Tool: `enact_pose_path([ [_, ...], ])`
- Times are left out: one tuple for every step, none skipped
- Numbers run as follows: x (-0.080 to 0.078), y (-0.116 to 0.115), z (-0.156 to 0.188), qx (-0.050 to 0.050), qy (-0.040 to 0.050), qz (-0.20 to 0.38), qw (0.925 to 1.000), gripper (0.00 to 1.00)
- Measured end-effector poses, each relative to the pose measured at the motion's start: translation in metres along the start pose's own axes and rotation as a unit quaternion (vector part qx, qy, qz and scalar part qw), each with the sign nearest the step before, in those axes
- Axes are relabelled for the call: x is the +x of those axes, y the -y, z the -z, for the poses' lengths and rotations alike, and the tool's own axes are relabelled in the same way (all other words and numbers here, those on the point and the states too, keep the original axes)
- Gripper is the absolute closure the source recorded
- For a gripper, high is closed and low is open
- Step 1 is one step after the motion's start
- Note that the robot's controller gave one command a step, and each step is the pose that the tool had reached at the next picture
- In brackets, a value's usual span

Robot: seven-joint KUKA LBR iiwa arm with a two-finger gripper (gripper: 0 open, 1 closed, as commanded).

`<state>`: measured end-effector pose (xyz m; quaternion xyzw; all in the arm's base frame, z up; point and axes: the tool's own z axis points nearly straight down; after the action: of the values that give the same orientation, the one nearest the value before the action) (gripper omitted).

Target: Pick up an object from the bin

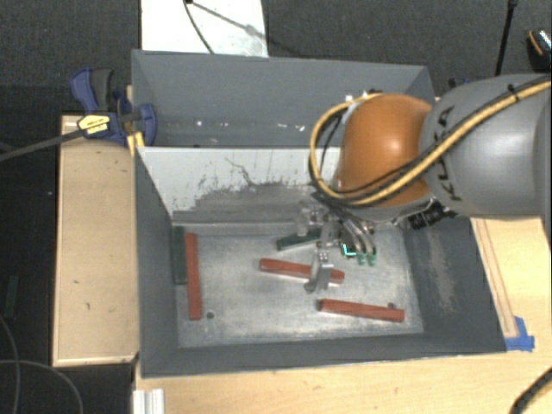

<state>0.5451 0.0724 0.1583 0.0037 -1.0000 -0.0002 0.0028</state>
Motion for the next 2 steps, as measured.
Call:
enact_pose_path([
  [-0.019, 0.033, -0.092, 0.0, 0.0017, -0.019, 0.9998, 0.0],
  [0.005, 0.008, -0.088, 0.0, 0.0019, 0.004, 1.0, 0.0],
])
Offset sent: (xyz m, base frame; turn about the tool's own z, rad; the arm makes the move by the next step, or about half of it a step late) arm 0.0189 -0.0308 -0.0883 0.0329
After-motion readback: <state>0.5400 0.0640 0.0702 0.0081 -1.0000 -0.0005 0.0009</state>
